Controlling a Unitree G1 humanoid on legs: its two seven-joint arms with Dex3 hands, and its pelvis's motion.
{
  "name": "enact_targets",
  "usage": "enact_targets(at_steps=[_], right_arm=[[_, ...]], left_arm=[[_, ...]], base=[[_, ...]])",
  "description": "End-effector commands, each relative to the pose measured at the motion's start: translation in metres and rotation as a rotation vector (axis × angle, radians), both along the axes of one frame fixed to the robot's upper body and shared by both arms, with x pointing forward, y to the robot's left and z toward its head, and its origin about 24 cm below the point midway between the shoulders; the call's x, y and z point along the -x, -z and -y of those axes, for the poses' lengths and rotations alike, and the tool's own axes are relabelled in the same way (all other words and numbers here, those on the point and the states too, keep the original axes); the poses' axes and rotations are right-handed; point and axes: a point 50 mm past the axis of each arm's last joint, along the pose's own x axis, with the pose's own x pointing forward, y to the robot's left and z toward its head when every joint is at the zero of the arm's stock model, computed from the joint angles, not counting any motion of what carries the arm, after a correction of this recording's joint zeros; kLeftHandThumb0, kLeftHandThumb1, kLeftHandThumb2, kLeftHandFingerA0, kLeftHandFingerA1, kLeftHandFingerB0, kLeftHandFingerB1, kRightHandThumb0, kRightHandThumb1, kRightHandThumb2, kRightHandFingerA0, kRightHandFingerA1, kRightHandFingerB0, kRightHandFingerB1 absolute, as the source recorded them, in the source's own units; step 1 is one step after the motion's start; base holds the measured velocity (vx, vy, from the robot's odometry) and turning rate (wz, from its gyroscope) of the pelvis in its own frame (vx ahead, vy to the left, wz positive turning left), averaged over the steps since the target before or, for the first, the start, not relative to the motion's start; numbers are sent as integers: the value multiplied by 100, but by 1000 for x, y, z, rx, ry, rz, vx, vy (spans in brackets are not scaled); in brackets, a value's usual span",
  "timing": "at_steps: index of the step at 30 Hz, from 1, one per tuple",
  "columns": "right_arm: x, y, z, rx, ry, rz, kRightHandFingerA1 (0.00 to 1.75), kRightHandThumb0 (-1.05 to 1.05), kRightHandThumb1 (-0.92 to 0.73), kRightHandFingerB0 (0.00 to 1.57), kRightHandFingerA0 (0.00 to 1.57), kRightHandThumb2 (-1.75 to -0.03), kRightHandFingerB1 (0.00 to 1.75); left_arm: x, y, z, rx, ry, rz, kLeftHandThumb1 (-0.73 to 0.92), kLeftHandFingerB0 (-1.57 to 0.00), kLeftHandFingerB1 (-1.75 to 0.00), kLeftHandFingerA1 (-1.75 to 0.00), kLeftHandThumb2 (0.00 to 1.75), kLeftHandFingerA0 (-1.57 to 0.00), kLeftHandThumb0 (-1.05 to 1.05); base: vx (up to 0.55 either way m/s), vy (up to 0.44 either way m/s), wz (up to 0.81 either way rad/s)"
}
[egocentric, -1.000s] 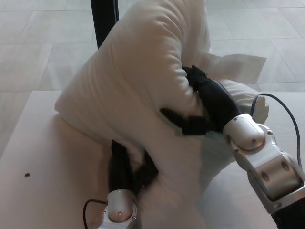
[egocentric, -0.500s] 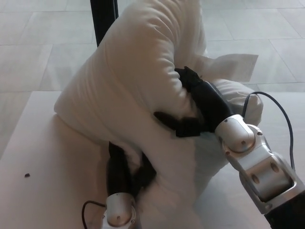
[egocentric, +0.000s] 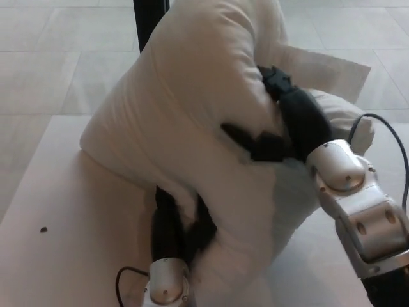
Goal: The robot uses its left hand to press on the left side of the pillow kept in the middle of the desk and uses its right hand to lift up and the right side of the pillow and turn it over
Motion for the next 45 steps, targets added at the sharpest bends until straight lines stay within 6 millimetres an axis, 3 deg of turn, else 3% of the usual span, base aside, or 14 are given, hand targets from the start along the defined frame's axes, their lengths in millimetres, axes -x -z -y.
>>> enact_targets(at_steps=[1,2,7,15,17,18,20,32,33,34,35,36,39,45], right_arm=[[13,-23,55,-488,-111,-72,72,-47,-47,33,57,-81,48],[13,-22,65,-493,-95,-77,56,-42,-59,39,42,-59,35],[20,-2,111,-465,36,-130,61,-56,-45,32,50,-82,47],[42,19,158,-431,163,-191,46,-45,-58,38,34,-58,32],[49,24,177,-427,204,-214,55,-50,-46,32,34,-76,44],[53,25,185,-417,230,-214,55,-50,-45,33,35,-76,45],[61,27,203,-399,294,-208,50,-45,-57,39,44,-57,32],[80,23,235,-392,367,-199,47,-63,-63,28,32,-59,29],[91,11,251,-381,397,-171,52,-37,-45,0,5,-102,48],[93,10,255,-381,404,-164,53,-37,-46,0,5,-103,49],[99,6,266,-399,440,-143,46,-70,-69,20,20,-61,27],[107,3,279,-411,493,-124,54,-74,-55,13,19,-89,41],[148,1,330,-425,706,-32,69,-84,-61,31,36,-59,50],[219,15,389,-643,1066,81,80,-86,-51,14,22,-89,65]], left_arm=[[23,11,3,99,232,-156,54,0,-13,-87,88,-34,-68],[20,9,-4,90,215,-143,67,0,-14,-84,60,-22,-59],[5,-20,-43,177,116,-56,65,0,-15,-58,60,-17,-56],[-7,-50,-103,90,23,-3,50,0,-10,-79,83,-33,-62],[-6,-52,-128,61,-9,-12,58,-1,-20,-63,59,-30,-53],[-4,-53,-138,44,-24,-16,43,0,-22,-64,83,-29,-57],[1,-53,-158,-6,-62,-28,59,0,-27,-55,57,-25,-55],[20,-44,-194,-25,-136,-77,55,-8,-31,-55,58,-25,-52],[26,-47,-206,-29,-110,-71,45,-5,-34,-65,80,-31,-61],[27,-48,-209,-29,-119,-73,44,-3,-41,-66,80,-32,-62],[30,-50,-218,-30,-141,-72,42,-2,-26,-61,82,-25,-58],[33,-51,-229,-38,-165,-63,57,-2,-28,-53,58,-17,-55],[60,-51,-270,-12,-274,-44,46,-4,-40,-62,78,-30,-57],[100,-49,-325,-7,-498,-99,43,-7,-46,-63,79,-34,-63]], base=[[0,0,0],[0,0,0],[0,0,0],[0,0,0],[0,0,0],[0,0,0],[0,0,0],[0,0,0],[0,0,0],[0,0,0],[0,0,0],[0,0,0],[0,0,0],[0,0,0]])
